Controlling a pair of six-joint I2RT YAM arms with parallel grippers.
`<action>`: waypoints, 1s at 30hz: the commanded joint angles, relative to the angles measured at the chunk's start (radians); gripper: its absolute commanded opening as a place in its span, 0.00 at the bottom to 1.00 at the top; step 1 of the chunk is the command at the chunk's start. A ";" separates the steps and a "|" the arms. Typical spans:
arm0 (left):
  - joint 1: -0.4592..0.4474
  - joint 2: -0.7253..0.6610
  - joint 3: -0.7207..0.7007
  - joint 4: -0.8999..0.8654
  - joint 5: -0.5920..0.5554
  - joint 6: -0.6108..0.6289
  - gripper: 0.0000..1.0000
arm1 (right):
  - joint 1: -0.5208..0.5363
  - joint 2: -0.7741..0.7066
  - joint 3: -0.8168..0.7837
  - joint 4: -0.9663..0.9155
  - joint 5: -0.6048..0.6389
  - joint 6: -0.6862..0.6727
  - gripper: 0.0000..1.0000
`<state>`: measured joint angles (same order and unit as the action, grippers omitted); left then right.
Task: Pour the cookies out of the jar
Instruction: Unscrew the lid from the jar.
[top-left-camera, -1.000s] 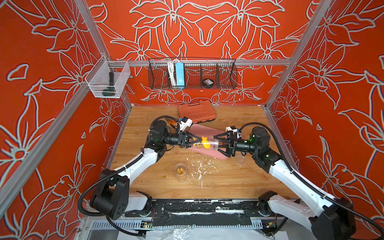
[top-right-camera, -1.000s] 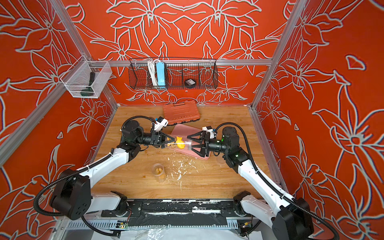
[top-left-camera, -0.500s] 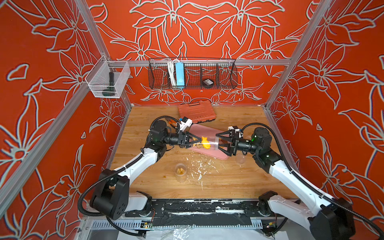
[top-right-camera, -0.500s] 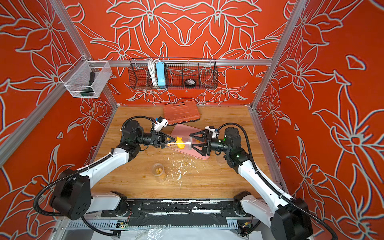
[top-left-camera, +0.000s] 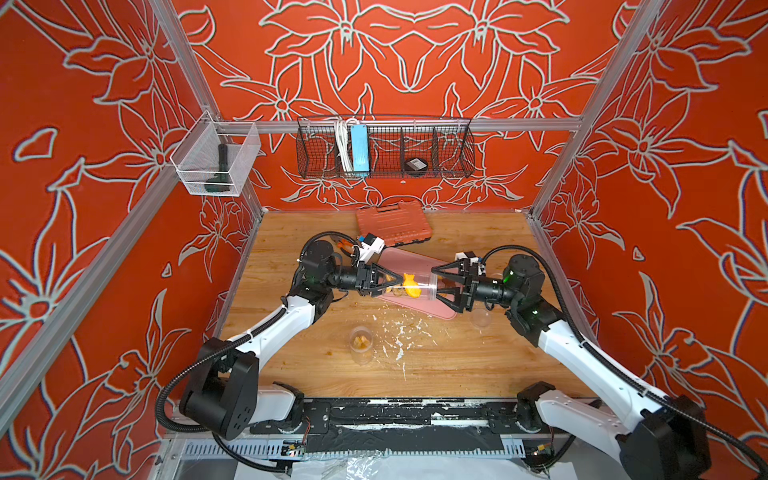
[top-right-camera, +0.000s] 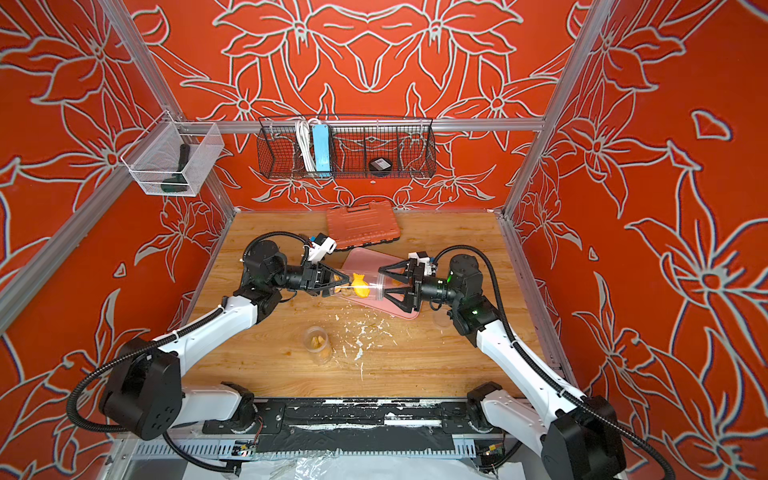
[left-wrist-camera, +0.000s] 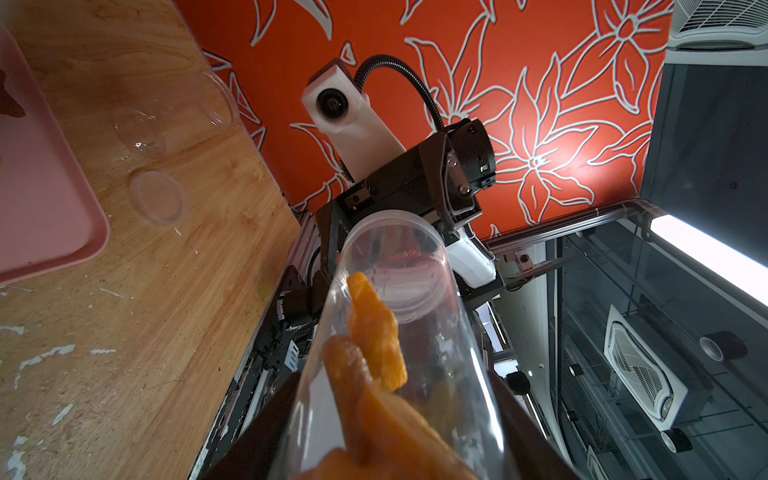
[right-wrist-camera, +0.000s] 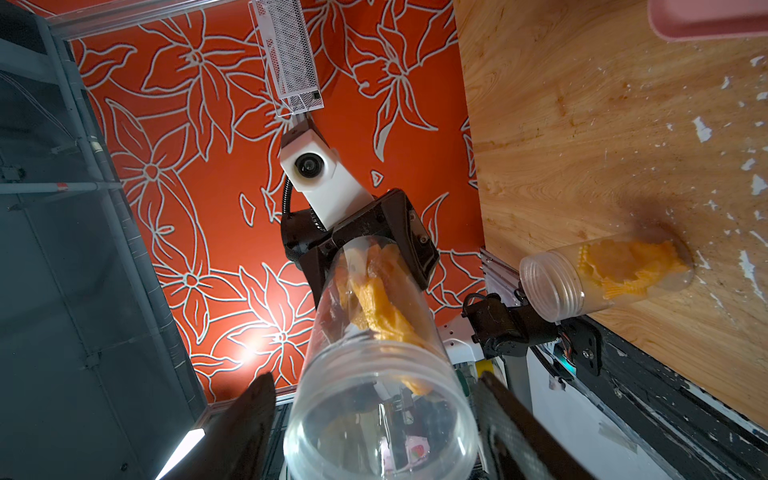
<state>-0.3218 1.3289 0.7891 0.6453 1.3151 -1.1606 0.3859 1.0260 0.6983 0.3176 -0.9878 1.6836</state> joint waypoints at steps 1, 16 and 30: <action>-0.003 -0.009 0.029 0.043 0.024 -0.011 0.57 | 0.004 -0.009 -0.011 0.022 -0.021 -0.007 0.77; -0.003 -0.010 0.030 0.044 0.024 -0.013 0.57 | 0.042 -0.001 -0.029 0.063 0.008 0.004 0.71; -0.003 -0.018 0.029 0.039 0.024 -0.010 0.58 | 0.018 0.021 -0.032 0.179 -0.009 -0.013 0.59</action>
<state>-0.3214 1.3289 0.7891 0.6483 1.3155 -1.1587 0.4133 1.0428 0.6720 0.4068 -0.9802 1.6878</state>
